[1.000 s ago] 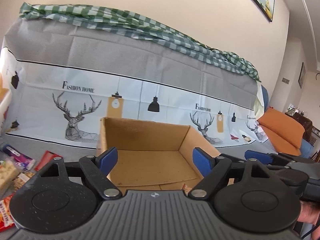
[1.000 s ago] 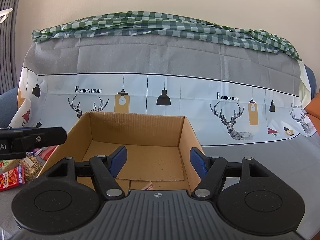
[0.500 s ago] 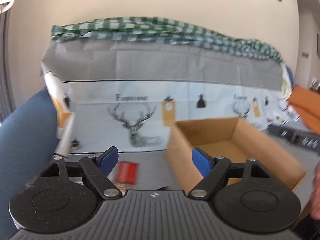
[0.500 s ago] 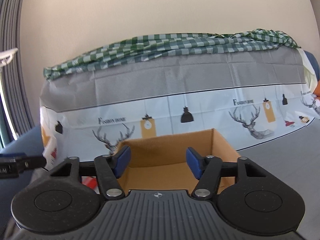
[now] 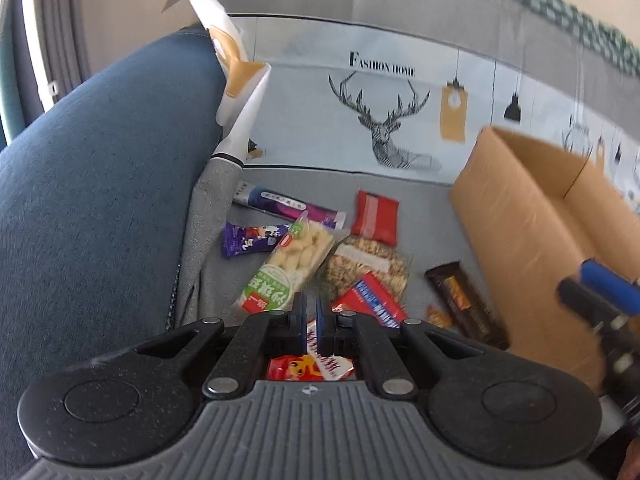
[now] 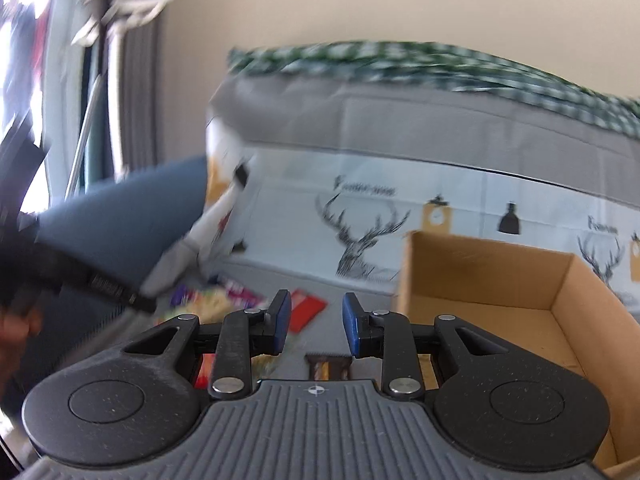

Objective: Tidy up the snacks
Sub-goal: 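Move both tools back from the box to the snack pile, then grasp the dark chocolate bar with the right gripper while the left reaches the red spicy strip bag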

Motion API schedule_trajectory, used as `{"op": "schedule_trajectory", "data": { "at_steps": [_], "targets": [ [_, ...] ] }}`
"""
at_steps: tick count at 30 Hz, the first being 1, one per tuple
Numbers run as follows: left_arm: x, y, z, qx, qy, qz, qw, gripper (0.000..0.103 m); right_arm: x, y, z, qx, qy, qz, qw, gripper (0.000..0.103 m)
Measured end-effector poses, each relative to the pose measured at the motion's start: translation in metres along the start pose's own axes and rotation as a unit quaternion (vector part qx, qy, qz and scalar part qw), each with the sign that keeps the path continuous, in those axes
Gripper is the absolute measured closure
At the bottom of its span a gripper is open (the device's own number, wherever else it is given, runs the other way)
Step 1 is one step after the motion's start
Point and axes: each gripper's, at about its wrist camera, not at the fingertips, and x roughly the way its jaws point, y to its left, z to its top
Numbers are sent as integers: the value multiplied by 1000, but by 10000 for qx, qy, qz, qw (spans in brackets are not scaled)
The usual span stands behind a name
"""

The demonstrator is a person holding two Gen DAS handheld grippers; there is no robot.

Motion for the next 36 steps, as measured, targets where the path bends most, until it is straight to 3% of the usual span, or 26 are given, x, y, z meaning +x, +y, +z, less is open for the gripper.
{"op": "schedule_trajectory", "data": {
  "at_steps": [7, 12, 17, 20, 24, 25, 28, 36],
  "targets": [
    [13, -5, 1, 135, 206, 45, 9997, 96, 52, 48, -48, -1340, 967, -537, 9848, 73],
    [22, -10, 2, 285, 297, 102, 9991, 91, 82, 52, -63, -1601, 1411, -871, 9731, 73],
    [27, -12, 2, 335, 356, 143, 9987, 90, 104, 50, -71, -1483, 1797, -1098, 9663, 72],
    [28, -14, 1, 414, 359, 156, 9984, 90, 110, 50, -74, -1459, 1826, -1239, 9644, 72],
    [29, -15, 0, 466, 374, 186, 9980, 90, 109, 44, -73, -1313, 1794, -1125, 9685, 87],
    [29, -14, -1, 455, 370, 194, 9981, 90, 107, 44, -73, -1330, 1758, -1079, 9694, 95],
    [29, -11, -1, 385, 377, 205, 9983, 90, 102, 45, -72, -1338, 1705, -897, 9721, 102],
    [30, -7, -2, 295, 442, 202, 9984, 90, 65, 58, -65, -1552, 1324, -50, 9790, 103]
  ]
}}
